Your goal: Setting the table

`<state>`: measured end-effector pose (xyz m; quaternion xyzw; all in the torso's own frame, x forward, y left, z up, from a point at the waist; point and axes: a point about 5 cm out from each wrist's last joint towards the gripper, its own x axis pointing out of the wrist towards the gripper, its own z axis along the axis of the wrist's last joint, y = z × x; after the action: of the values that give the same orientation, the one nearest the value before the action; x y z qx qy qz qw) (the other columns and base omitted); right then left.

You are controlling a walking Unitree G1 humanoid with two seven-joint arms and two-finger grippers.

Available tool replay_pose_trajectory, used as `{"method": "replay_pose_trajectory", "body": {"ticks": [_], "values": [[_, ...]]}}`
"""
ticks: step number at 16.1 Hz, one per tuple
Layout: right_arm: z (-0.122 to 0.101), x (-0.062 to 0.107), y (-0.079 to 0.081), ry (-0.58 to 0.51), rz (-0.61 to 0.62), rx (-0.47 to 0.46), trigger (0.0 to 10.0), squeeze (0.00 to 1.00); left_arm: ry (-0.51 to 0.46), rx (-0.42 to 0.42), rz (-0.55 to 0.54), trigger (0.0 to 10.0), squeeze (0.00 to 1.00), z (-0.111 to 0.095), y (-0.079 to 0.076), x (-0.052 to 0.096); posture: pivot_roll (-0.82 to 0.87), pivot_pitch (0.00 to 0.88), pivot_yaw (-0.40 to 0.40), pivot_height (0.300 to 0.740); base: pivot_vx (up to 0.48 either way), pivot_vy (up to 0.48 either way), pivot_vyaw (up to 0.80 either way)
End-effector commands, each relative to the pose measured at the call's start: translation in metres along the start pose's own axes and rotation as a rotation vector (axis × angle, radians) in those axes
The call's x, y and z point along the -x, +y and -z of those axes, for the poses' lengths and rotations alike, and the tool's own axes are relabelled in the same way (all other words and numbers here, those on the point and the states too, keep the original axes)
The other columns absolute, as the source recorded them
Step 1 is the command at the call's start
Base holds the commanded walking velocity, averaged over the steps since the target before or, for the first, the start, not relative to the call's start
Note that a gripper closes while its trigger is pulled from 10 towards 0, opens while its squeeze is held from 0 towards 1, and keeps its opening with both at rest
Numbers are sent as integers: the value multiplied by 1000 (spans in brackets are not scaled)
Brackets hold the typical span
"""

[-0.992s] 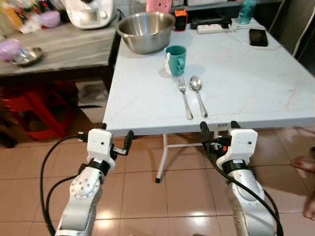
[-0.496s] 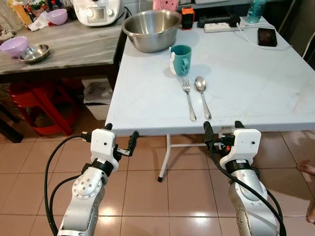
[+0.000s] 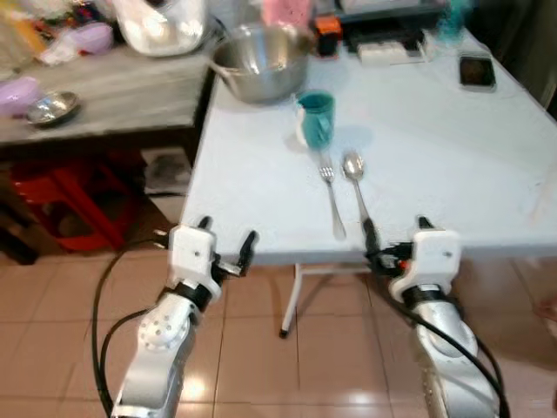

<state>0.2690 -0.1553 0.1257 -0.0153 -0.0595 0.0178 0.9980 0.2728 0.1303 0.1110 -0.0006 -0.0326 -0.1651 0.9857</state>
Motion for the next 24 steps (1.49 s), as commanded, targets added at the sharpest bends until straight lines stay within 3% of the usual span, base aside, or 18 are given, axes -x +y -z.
{"method": "replay_pose_trajectory", "body": {"ticks": [1,12,17,19,24], "values": [[-2,-1,11,-10,-27,-18,10000,0,12,-17,-31,10000,0,1,12,5,-141,117,105,740,292,0,0],[-7,-8,13,-20,-43,-5,10000,0,38,-49,-44,10000,0,7,16,11,-127,130,110,740,27,0,0],[-16,-36,6,29,-43,-11,10000,0,19,-80,89,10000,0,6,7,27,-123,173,101,740,0,0,0],[-21,-46,10,35,-80,-14,10000,0,14,-107,130,10000,0,5,6,32,-115,188,96,740,0,0,0],[-37,-68,31,45,-162,-53,10000,0,22,-99,96,10000,0,8,10,38,-93,189,92,740,0,0,0]]}}
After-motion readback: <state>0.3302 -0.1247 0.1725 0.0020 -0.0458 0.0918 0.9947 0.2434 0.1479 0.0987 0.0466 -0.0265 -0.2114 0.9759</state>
